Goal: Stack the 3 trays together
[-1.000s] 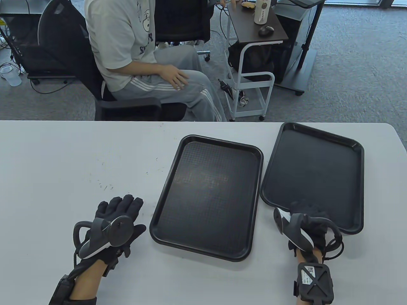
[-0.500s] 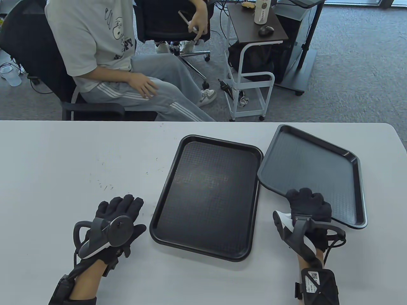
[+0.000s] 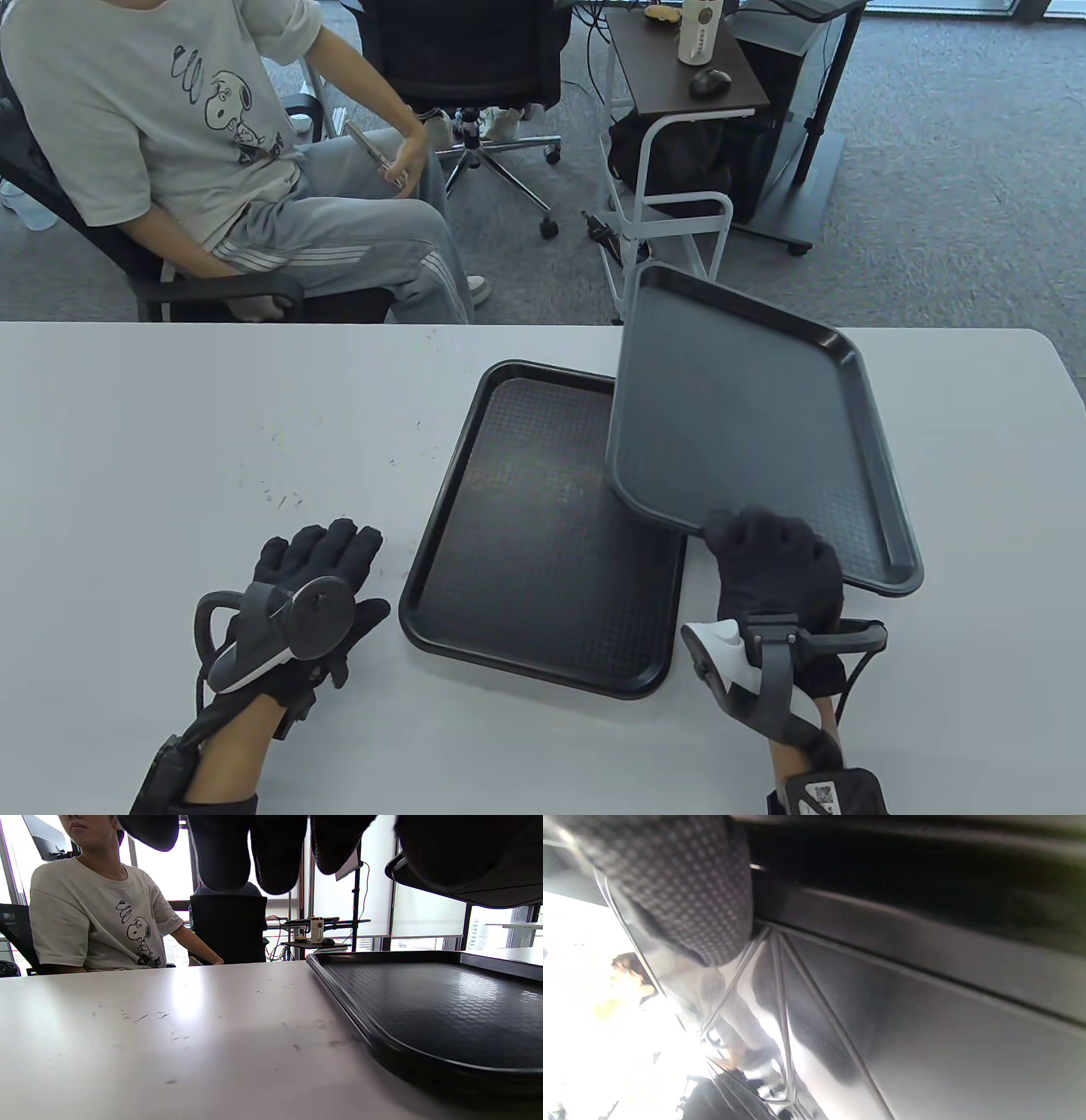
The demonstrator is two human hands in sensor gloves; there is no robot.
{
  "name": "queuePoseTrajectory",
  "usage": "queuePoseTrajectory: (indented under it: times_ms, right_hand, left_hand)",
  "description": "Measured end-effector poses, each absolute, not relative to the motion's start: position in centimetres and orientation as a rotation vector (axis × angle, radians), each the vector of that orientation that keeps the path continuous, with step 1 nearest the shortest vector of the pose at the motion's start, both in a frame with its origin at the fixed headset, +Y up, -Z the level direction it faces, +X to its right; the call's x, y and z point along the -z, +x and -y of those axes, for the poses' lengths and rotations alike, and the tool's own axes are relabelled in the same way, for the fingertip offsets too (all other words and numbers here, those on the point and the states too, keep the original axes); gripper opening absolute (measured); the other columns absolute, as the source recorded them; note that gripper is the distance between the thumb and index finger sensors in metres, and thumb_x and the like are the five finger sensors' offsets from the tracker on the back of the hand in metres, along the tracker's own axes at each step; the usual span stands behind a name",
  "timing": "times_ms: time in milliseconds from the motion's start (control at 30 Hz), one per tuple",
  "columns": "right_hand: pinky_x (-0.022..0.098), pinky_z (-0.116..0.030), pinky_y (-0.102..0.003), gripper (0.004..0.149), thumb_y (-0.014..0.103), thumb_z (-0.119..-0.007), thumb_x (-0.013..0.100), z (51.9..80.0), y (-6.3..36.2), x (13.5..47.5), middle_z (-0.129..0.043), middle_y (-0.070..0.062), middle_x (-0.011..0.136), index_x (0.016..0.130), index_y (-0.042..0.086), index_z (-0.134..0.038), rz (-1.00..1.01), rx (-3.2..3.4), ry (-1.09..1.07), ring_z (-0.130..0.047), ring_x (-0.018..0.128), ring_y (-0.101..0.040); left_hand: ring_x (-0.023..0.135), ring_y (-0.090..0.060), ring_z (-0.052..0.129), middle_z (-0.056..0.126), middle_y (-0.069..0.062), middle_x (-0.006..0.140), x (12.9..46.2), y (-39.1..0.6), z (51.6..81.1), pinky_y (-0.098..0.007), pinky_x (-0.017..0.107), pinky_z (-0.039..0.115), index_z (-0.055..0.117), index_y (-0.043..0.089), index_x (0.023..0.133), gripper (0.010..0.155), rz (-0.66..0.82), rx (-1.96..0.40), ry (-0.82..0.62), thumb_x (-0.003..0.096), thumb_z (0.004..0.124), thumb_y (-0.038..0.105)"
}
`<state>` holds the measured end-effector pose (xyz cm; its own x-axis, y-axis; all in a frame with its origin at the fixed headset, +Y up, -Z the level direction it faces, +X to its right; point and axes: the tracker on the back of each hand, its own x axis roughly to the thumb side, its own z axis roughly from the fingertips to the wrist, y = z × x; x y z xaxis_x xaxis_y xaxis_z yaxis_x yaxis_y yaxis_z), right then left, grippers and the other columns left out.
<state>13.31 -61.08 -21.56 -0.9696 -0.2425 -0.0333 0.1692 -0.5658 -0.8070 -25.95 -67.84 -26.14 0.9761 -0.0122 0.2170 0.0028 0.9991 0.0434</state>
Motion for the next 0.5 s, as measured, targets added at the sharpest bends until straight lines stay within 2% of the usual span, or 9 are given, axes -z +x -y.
queuePoseTrajectory:
  times_ms: [233,500]
  right_hand:
    - [0.040,-0.089,-0.039,0.045,0.042,-0.103,0.031,62.3,8.4,20.8,-0.095,0.009,0.065,0.070,0.044,-0.080,-1.267,2.534,-0.367,-0.100,0.049,-0.016]
    - [0.037,-0.090,-0.037,0.045,0.044,-0.103,0.030,64.3,5.6,21.0,-0.096,0.010,0.063,0.070,0.044,-0.081,-1.151,2.500,-0.478,-0.101,0.046,-0.015]
  left_hand:
    - [0.112,-0.036,0.069,0.067,0.000,0.121,26.2,-26.1,67.9,-0.061,0.080,0.051,0.061,0.036,0.111,0.079,0.212,0.004,0.039,0.0390,0.079,0.062]
    - [0.112,-0.036,0.069,0.067,0.000,0.120,26.2,-26.2,67.8,-0.061,0.080,0.051,0.061,0.036,0.111,0.079,0.212,0.004,0.035,0.0390,0.079,0.062]
